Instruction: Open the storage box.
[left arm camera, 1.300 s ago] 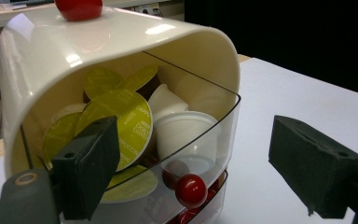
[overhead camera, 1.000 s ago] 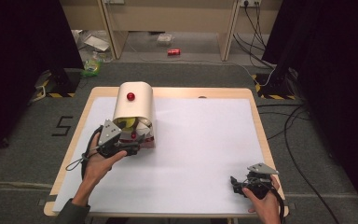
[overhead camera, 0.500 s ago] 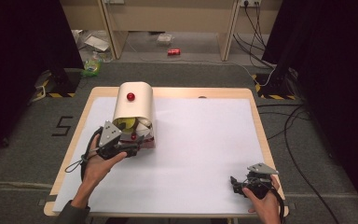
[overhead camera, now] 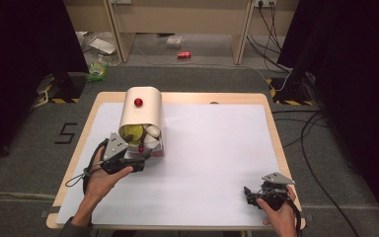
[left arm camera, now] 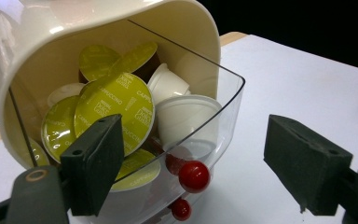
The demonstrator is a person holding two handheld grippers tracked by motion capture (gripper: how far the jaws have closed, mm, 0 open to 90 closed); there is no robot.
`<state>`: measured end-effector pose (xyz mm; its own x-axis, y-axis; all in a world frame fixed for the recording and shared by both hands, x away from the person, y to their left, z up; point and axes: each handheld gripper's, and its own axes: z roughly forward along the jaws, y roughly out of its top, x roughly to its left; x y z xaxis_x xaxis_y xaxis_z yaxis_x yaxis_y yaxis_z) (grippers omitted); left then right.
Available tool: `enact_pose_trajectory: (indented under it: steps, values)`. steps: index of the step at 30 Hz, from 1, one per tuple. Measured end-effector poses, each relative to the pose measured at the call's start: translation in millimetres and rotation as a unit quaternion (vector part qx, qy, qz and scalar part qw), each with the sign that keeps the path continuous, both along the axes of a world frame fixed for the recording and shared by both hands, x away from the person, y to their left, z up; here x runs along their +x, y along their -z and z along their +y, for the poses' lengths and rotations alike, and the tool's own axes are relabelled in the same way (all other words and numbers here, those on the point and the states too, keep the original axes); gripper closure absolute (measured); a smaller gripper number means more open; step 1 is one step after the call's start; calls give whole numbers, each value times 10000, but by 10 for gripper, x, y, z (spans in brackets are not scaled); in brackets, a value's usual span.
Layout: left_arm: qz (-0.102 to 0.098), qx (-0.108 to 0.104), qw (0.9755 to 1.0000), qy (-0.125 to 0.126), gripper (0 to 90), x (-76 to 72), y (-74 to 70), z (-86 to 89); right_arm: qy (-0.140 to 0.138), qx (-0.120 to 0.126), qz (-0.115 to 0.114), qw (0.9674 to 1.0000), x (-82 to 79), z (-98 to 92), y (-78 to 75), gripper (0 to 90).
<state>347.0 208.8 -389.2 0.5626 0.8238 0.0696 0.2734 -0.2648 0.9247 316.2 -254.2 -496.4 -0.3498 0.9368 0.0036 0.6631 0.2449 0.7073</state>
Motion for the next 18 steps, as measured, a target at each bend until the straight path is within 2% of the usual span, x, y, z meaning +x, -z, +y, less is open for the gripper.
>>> enact_pose_trajectory:
  steps: [18]
  values:
    - [-1,-56,10000,52,201,-129,23,6,6,4,9,10000,0,1,0,63]
